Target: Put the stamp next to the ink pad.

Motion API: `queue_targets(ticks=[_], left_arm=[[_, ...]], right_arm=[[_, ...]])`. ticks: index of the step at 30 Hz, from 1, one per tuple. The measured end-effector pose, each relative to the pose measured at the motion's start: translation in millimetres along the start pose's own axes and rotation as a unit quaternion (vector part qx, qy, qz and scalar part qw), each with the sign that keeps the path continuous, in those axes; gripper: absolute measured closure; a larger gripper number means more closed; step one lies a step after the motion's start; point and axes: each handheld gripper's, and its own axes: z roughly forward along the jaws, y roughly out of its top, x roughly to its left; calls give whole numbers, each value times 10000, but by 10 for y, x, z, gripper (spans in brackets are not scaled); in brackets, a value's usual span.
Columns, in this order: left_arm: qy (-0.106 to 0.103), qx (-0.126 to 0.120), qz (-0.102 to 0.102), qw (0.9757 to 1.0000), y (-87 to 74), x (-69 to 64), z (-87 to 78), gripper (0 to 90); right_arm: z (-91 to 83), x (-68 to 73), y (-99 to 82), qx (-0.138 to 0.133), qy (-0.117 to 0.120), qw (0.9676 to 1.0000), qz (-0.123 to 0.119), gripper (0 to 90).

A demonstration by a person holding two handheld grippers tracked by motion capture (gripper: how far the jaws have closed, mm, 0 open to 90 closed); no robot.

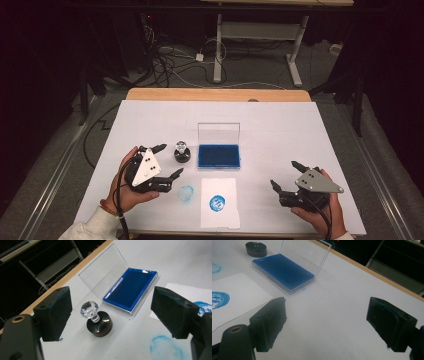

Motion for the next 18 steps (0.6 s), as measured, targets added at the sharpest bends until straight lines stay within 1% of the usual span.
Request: queue_targets(ticks=[2,6,11,13,17,18], left_arm=[[108,71,101,9999,-39,-22,-9,169],[154,33,58,9999,-142,-44,-45,169],[258,106,50,9996,-294,-66,-69,169],[314,169,60,9993,-344,-74,-71,169],[258,281,-48,9993,-445,-86,-63,169],[234,332,-38,9992,-470,-94,-58,169]], right_arm=[[-14,12,-6,-6,-23,10000,11,165],[-43,34,-29,-55,-57,10000,-21,165],[-59,62,-70,-118,-85,9999,-59,167],[-62,72,-84,-93,-103,9999,-49,167],[-64,78,-125,-44,-132,9999,-54,167],[-59,73,-139,-32,-136,9999,-48,167]])
